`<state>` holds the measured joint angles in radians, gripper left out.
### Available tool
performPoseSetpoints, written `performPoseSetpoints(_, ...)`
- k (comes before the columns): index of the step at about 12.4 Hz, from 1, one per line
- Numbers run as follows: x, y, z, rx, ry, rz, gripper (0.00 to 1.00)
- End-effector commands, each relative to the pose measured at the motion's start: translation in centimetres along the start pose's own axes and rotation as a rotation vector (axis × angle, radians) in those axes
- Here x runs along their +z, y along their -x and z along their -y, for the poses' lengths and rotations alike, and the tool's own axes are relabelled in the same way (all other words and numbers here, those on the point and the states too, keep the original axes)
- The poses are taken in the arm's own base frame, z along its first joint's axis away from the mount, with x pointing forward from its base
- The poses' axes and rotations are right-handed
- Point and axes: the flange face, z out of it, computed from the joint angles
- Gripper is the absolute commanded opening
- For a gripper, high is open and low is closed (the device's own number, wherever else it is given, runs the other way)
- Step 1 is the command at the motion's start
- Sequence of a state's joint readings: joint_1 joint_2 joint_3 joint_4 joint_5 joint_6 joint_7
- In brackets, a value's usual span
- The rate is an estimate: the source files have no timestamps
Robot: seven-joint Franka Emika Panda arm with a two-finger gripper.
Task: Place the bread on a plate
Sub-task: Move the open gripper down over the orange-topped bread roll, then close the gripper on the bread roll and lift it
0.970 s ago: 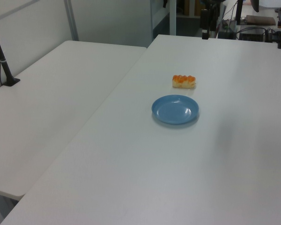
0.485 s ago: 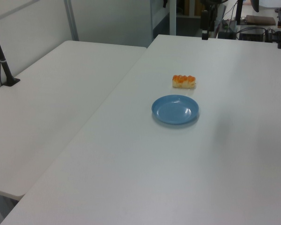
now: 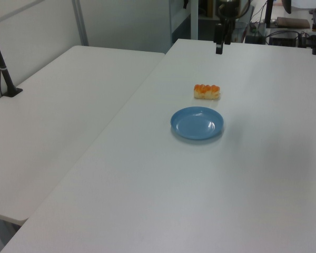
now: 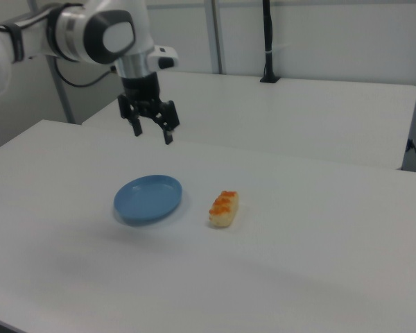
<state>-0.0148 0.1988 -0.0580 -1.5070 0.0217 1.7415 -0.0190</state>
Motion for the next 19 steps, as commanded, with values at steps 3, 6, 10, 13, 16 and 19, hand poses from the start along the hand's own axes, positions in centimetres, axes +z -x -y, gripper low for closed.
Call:
performPoseSetpoints(3,5.5,-2.9,-2.4,-0.020,0.036,-0.030,1.00)
performPoseSetpoints(6,10.3,-4.6,-3.7,-0.042,0.049,-0.026,1.00)
performPoseSetpoints(10,16.0,-6.1,-4.9,-0.055,0.060,-0.016,1.00)
performPoseSetpoints(13,17.5,-6.5,-8.2,-0.114,0.070,-0.036,1.00)
performPoseSetpoints(16,19.7,-7.0,-9.5,-0.138,0.076,-0.052,1.00)
performPoseSetpoints(19,22.0,-7.5,-9.6,-0.132,0.079,-0.070,0.99)
